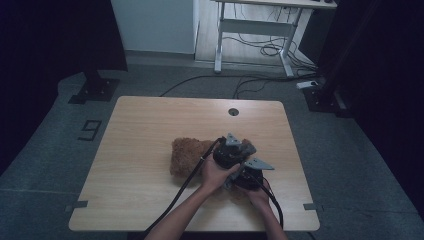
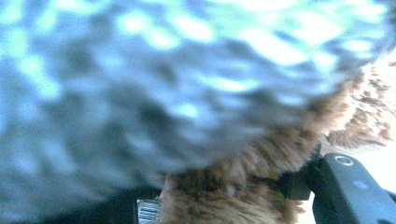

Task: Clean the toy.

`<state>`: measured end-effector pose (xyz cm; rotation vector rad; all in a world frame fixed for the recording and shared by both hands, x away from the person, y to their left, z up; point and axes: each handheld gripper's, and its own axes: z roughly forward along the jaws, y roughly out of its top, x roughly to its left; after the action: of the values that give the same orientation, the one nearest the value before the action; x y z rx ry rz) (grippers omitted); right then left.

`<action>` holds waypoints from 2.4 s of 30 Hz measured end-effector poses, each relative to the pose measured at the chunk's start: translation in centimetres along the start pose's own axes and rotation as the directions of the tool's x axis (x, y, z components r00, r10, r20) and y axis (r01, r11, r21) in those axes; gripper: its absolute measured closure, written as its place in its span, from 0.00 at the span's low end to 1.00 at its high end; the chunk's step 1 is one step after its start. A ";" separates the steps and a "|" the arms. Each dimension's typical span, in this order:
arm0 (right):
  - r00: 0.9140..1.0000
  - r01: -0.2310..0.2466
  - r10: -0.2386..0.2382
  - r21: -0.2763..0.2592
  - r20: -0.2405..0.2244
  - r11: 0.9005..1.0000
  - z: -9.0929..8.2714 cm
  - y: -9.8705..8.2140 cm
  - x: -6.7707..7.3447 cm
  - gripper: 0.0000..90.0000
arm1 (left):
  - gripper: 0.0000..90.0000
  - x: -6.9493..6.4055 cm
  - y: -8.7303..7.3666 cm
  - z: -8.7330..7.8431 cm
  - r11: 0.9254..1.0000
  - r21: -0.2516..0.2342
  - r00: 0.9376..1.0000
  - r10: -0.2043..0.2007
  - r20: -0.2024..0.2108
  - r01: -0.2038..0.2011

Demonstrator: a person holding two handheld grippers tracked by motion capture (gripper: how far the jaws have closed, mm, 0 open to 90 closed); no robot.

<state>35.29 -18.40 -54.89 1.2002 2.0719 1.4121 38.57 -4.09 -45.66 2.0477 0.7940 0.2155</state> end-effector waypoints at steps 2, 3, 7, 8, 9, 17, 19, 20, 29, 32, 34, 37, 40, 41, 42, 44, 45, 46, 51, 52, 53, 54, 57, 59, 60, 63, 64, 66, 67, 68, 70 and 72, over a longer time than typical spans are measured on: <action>1.000 0.005 -0.005 -0.003 0.003 1.000 0.0 0.0 0.1 0.49 | 0.85 0.4 0.0 -1.1 1.000 -0.007 1.000 -0.009 -0.020 0.009; 1.000 0.010 -0.010 -0.005 0.004 1.000 0.0 0.0 0.0 0.49 | 0.85 0.9 0.0 -1.8 1.000 -0.009 0.999 -0.012 -0.035 0.011; 1.000 0.009 -0.009 -0.008 0.007 1.000 0.0 0.0 0.0 0.49 | 0.85 3.2 -1.0 -4.6 1.000 0.003 0.989 -0.010 -0.150 0.011; 1.000 0.007 -0.007 -0.006 0.006 1.000 0.0 0.0 0.0 0.49 | 0.85 3.9 -1.9 -5.3 1.000 0.022 0.984 0.001 -0.178 0.003; 1.000 0.002 -0.002 -0.009 0.005 1.000 0.0 0.0 0.0 0.49 | 0.85 4.6 -2.6 -5.9 1.000 0.021 0.983 -0.013 -0.182 0.017; 1.000 0.031 -0.030 -0.009 0.007 0.999 0.0 0.0 0.4 0.50 | 0.85 9.2 -7.0 -11.5 0.981 -0.092 0.974 -0.180 -0.139 0.168; 0.999 0.032 -0.032 -0.006 0.011 0.999 0.0 -0.1 0.4 0.50 | 0.85 9.5 -7.5 -12.7 0.974 -0.130 0.968 -0.202 -0.147 0.184; 1.000 0.026 -0.026 -0.007 0.010 1.000 0.0 -0.1 0.4 0.50 | 0.85 9.7 -7.7 -13.4 0.973 -0.141 0.965 -0.206 -0.160 0.184; 1.000 0.018 -0.018 0.000 0.017 1.000 0.1 0.0 0.3 0.51 | 0.86 12.4 -12.3 -14.9 0.961 -0.074 0.921 -0.276 -0.274 0.265; 0.999 0.022 -0.022 -0.001 0.031 1.000 0.4 0.1 0.3 0.51 | 0.86 12.1 -12.5 -13.4 0.962 -0.064 0.916 -0.273 -0.293 0.266; 0.999 0.014 -0.014 -0.002 0.041 1.000 0.5 0.2 0.1 0.51 | 0.86 12.4 -12.1 -12.9 0.960 -0.055 0.916 -0.279 -0.289 0.275; 0.999 -0.012 0.013 -0.008 0.052 1.000 0.6 0.4 -0.6 0.51 | 0.86 12.8 -11.0 -13.0 0.962 -0.046 0.922 -0.272 -0.275 0.270; 0.999 -0.013 0.014 -0.008 0.045 1.000 0.6 0.4 -0.8 0.51 | 0.85 12.8 -9.5 -14.5 0.966 -0.089 0.927 -0.259 -0.271 0.244; 0.999 -0.013 0.014 -0.008 0.045 1.000 0.6 0.4 -0.8 0.51 | 0.85 12.7 -9.0 -14.8 0.966 -0.107 0.931 -0.256 -0.259 0.236; 0.999 -0.012 0.013 -0.009 0.046 1.000 0.6 0.4 -0.8 0.51 | 0.85 12.6 -8.3 -15.2 0.964 -0.129 0.935 -0.257 -0.244 0.231; 0.998 -0.007 0.008 -0.014 0.067 1.000 0.7 0.5 -0.8 0.51 | 0.85 12.0 -6.4 -15.3 0.965 -0.152 0.944 -0.244 -0.222 0.214; 0.997 -0.006 0.007 -0.016 0.076 1.000 0.7 0.5 -0.8 0.51 | 0.85 11.5 -5.0 -15.1 0.970 -0.154 0.952 -0.217 -0.218 0.186; 0.997 -0.005 0.006 -0.019 0.083 1.000 0.8 0.6 -0.8 0.51 | 0.85 11.2 -3.9 -14.7 0.973 -0.156 0.957 -0.200 -0.208 0.169; 0.997 0.010 -0.009 -0.020 0.071 1.000 0.8 0.7 -1.3 0.51 | 0.85 10.9 0.1 -10.7 0.986 -0.087 0.971 -0.153 -0.183 0.139; 0.998 0.012 -0.011 -0.020 0.067 1.000 0.8 0.7 -1.4 0.51 | 0.84 11.1 0.3 -10.0 0.987 -0.065 0.971 -0.154 -0.183 0.144; 0.998 0.013 -0.011 -0.020 0.067 1.000 0.8 0.7 -1.5 0.51 | 0.84 11.5 0.4 -9.0 0.988 -0.035 0.970 -0.156 -0.188 0.152; 0.997 0.025 -0.023 -0.021 0.070 0.999 0.8 0.7 -1.6 0.51 | 0.84 11.8 0.4 -8.5 0.987 -0.021 0.969 -0.163 -0.183 0.162; 0.998 0.025 -0.024 -0.017 0.066 1.000 0.8 0.8 -1.9 0.51 | 0.84 12.7 -0.2 -7.2 0.981 -0.005 0.970 -0.193 -0.151 0.195; 0.997 0.026 -0.024 -0.020 0.067 0.999 0.8 0.8 -2.1 0.51 | 0.84 13.2 -0.8 -6.7 0.974 0.013 0.968 -0.221 -0.119 0.225; 0.997 0.027 -0.026 -0.020 0.070 0.999 0.9 0.9 -2.1 0.50 | 0.84 13.3 -1.0 -6.6 0.972 0.019 0.967 -0.229 -0.111 0.232; 0.997 0.026 -0.025 -0.019 0.070 0.999 0.8 0.8 -2.0 0.47 | 0.85 13.4 -1.8 -6.7 0.967 0.047 0.966 -0.246 -0.084 0.250; 0.997 0.025 -0.024 -0.015 0.070 1.000 0.8 0.8 -1.9 0.45 | 0.85 13.3 -2.1 -6.8 0.967 0.050 0.966 -0.244 -0.081 0.248; 0.997 0.023 -0.022 -0.008 0.072 1.000 0.7 0.8 -1.7 0.42 | 0.85 12.9 -2.9 -7.1 0.968 0.036 0.967 -0.244 -0.073 0.247; 0.997 0.022 -0.022 -0.001 0.072 1.000 0.6 0.8 -1.6 0.40 | 0.85 12.7 -3.6 -7.3 0.969 0.024 0.967 -0.244 -0.068 0.246; 0.997 0.021 -0.022 0.013 0.073 1.000 0.3 0.8 -1.5 0.37 | 0.85 12.5 -4.1 -7.5 0.968 0.019 0.967 -0.247 -0.059 0.248; 0.997 0.004 -0.008 0.038 0.083 0.999 -0.4 0.8 -1.1 0.26 | 0.86 12.2 -5.1 -7.8 0.966 -0.013 0.966 -0.258 -0.036 0.257; 0.996 0.004 -0.007 0.036 0.084 0.999 -0.8 0.9 -1.1 0.25 | 0.86 12.0 -5.9 -8.1 0.963 -0.032 0.964 -0.267 -0.006 0.267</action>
<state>35.72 -19.62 -53.93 1.2455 2.0495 1.3044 41.65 11.12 -47.46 1.8872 1.0559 0.0858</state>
